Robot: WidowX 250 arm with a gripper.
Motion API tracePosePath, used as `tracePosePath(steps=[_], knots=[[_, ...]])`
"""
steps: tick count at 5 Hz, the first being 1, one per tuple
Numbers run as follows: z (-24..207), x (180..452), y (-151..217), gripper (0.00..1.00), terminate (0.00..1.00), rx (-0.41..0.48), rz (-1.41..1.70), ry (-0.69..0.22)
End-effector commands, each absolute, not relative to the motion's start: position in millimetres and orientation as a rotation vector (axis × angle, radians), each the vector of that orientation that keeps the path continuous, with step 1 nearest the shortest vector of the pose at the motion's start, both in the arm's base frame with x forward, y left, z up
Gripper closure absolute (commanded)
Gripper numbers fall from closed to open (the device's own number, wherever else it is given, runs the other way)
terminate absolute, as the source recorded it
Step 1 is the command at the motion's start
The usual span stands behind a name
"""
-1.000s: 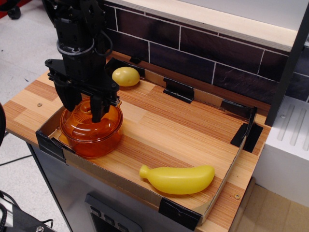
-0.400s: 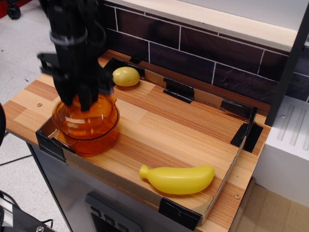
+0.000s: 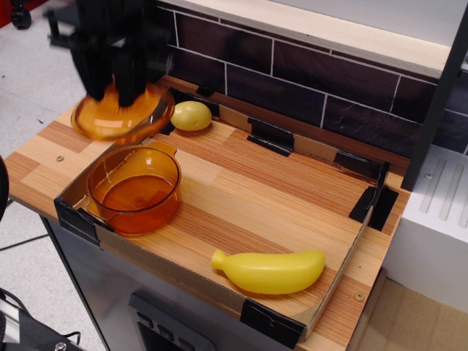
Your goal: Take lid off pot
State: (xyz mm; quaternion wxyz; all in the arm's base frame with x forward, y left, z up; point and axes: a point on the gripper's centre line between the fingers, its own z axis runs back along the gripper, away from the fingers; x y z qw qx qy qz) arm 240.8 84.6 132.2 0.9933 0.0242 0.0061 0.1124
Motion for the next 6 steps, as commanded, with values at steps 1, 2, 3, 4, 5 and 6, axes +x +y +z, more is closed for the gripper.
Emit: tracePosePath(steps=[1, 2, 3, 4, 5, 6], knots=[[147.4, 266.1, 41.6, 1.0, 0.0, 0.081, 0.261, -0.015], [133.1, 271.6, 22.2, 1.0, 0.0, 0.096, 0.245, -0.005], [115.0, 277.6, 5.0, 1.0, 0.0, 0.122, 0.222, 0.001], [100.6, 289.3, -7.9, 1.0, 0.0, 0.136, 0.237, 0.005], [82.4, 300.9, -22.3, 1.0, 0.0, 0.118, 0.254, 0.015], [64.8, 305.6, -38.1, 1.0, 0.0, 0.082, 0.24, 0.025]])
